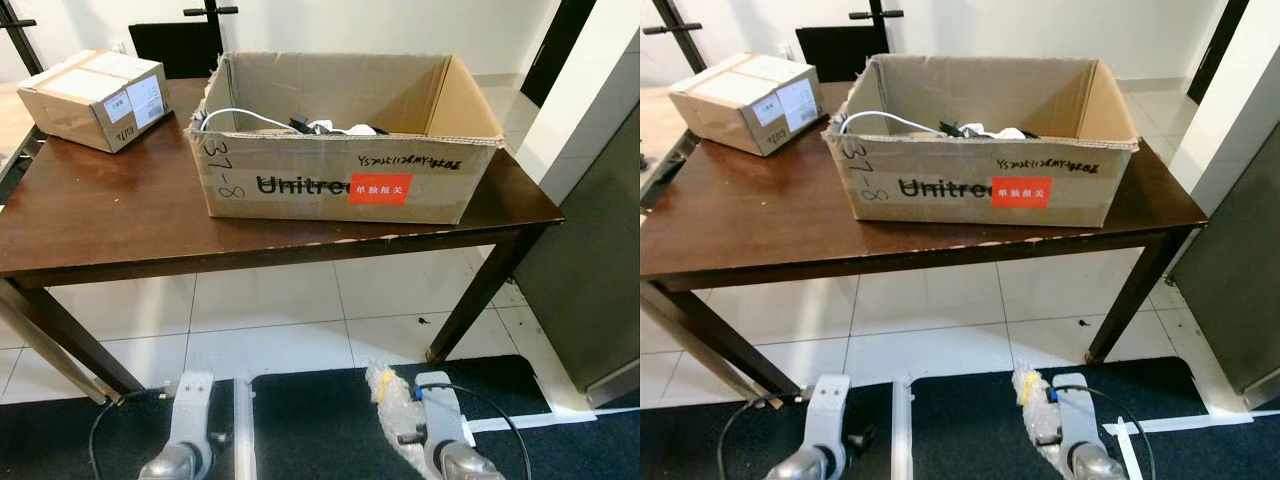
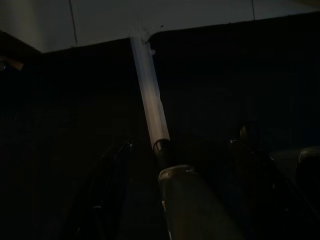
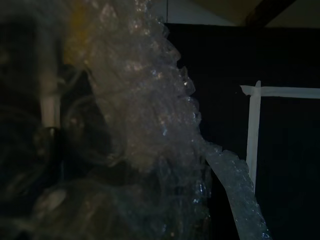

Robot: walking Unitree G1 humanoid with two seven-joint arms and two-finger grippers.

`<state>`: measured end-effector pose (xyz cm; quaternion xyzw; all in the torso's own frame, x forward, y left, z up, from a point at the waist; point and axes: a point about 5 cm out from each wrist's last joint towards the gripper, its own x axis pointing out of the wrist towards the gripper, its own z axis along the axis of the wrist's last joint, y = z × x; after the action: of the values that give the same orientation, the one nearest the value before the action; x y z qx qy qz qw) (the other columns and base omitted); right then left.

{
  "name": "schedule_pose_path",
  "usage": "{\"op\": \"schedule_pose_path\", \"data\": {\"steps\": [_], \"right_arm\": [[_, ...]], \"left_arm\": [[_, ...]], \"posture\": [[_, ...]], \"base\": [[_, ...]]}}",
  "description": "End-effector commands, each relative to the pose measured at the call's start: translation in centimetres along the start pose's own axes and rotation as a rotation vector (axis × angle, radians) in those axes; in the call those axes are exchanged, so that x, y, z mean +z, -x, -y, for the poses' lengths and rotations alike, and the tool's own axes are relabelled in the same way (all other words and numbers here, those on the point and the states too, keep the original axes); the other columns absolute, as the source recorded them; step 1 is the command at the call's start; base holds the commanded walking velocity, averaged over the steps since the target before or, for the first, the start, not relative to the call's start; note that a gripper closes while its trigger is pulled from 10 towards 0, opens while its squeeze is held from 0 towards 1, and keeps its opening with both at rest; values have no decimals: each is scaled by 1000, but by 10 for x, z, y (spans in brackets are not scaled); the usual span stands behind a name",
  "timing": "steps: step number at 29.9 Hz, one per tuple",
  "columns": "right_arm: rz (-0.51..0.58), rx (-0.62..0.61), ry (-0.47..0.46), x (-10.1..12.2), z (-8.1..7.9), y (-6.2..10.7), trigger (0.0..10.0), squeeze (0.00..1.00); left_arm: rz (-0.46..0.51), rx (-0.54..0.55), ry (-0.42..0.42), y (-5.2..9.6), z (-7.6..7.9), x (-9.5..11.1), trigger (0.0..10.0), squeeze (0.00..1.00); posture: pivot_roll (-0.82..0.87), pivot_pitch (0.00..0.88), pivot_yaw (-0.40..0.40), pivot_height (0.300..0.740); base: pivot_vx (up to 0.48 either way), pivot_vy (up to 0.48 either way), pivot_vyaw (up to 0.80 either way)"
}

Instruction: Picking trash to rubbish bin

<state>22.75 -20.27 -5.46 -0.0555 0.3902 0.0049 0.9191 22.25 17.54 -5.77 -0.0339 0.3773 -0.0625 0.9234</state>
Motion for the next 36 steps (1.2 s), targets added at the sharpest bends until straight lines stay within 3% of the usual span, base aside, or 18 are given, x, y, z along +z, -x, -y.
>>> {"op": "schedule_pose_path", "data": {"steps": [1, 36], "right_arm": [[-30, 4, 0, -8, -1, 1, 10000, 0], [-23, 17, 7, -6, -5, 0, 10000, 0]], "left_arm": [[-32, 23, 2, 3, -7, -7, 10000, 0], [-29, -1, 10, 1, 1, -5, 10000, 0]], "posture": [[-74, 121, 34, 740], [-72, 122, 32, 740]], "base": [[0, 0, 0], [0, 0, 0]]}}
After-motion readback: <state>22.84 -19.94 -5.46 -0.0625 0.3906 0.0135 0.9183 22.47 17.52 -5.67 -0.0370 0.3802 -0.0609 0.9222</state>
